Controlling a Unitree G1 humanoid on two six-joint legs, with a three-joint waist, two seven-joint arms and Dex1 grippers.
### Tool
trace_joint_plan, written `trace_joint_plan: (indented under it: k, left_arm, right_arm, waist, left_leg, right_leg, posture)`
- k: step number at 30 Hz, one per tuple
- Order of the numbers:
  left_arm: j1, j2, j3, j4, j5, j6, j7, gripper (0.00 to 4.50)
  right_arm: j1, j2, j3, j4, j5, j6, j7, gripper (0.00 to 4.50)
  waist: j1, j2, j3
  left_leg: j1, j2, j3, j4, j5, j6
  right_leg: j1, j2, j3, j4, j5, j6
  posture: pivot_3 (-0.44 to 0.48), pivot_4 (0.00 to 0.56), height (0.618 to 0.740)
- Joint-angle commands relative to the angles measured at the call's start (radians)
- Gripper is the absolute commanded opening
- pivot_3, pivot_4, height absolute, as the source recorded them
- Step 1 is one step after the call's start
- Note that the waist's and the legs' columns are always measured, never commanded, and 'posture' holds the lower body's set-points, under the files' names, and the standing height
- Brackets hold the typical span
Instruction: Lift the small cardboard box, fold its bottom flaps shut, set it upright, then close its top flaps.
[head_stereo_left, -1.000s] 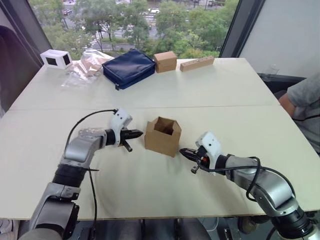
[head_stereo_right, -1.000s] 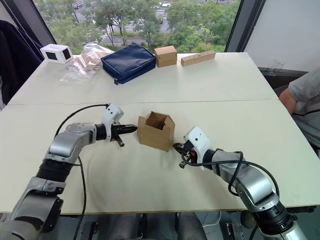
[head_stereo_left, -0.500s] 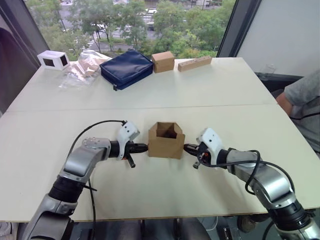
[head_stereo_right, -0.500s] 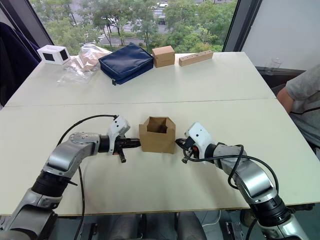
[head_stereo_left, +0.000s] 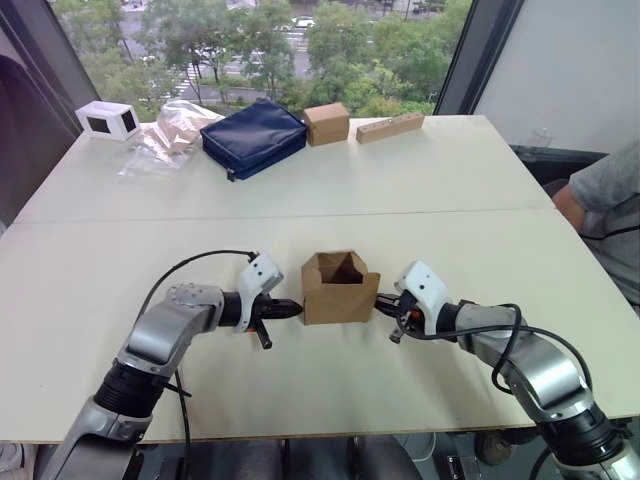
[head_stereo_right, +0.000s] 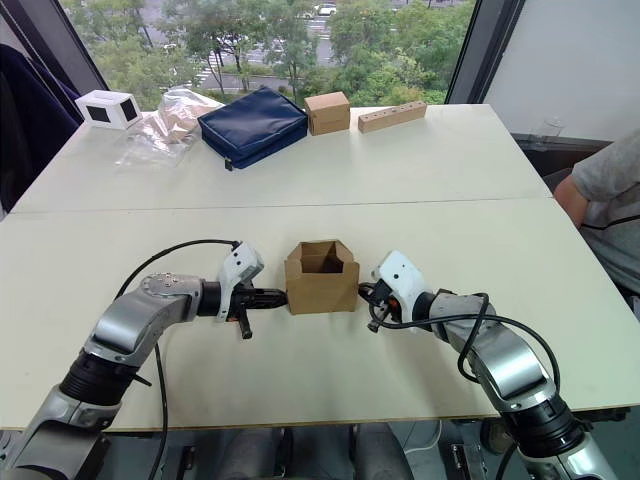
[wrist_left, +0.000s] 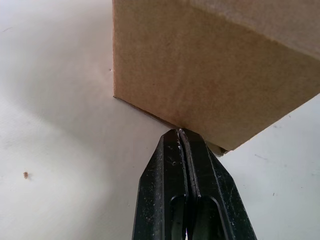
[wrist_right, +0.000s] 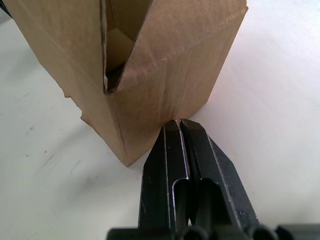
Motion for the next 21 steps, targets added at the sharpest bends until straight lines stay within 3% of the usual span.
trace_joint_plan:
  k: [1,8,11,21]
  left_arm:
    - [-0.028,0.019,0.108,-0.030,-0.078,-0.024,-0.030,0.01]
    - [-0.118,0.084,0.202,0.036,-0.196,0.020,-0.114,0.01]
    - [-0.167,0.090,0.205,0.016,-0.256,0.065,-0.149,0.01]
    - [-0.177,0.051,0.121,0.008,-0.233,0.010,-0.136,0.01]
  right_arm:
    - [0.012,-0.036,-0.072,-0.084,0.041,0.012,0.036,0.00]
    - [0.003,-0.116,-0.195,-0.160,0.146,0.068,0.118,0.00]
    - [-0.090,-0.146,-0.250,-0.090,0.173,0.065,0.153,0.00]
    - [-0.219,-0.065,-0.190,0.006,0.219,0.051,0.215,0.00]
  waist:
    - [0.000,0.000,0.000]
    - [0.000,0.000,0.000]
    - [-0.001,0.000,0.000]
    - [-0.002,0.000,0.000]
  left_leg:
    - [0.000,0.000,0.000,0.000,0.000,0.000]
    - [0.001,0.000,0.000,0.000,0.000,0.000]
    - [0.001,0.000,0.000,0.000,0.000,0.000]
    - [0.001,0.000,0.000,-0.001,0.000,0.001]
  right_leg:
    - [0.000,0.000,0.000,0.000,0.000,0.000]
    - [0.002,0.000,0.000,-0.001,0.000,0.000]
    - [0.002,0.000,0.000,-0.001,0.000,0.000]
    - [0.001,0.000,0.000,-0.001,0.000,0.000]
  posture:
    - [0.000,0.150,0.740]
    - [0.000,0.150,0.740]
    - [0.000,0.150,0.740]
    - [0.000,0.150,0.740]
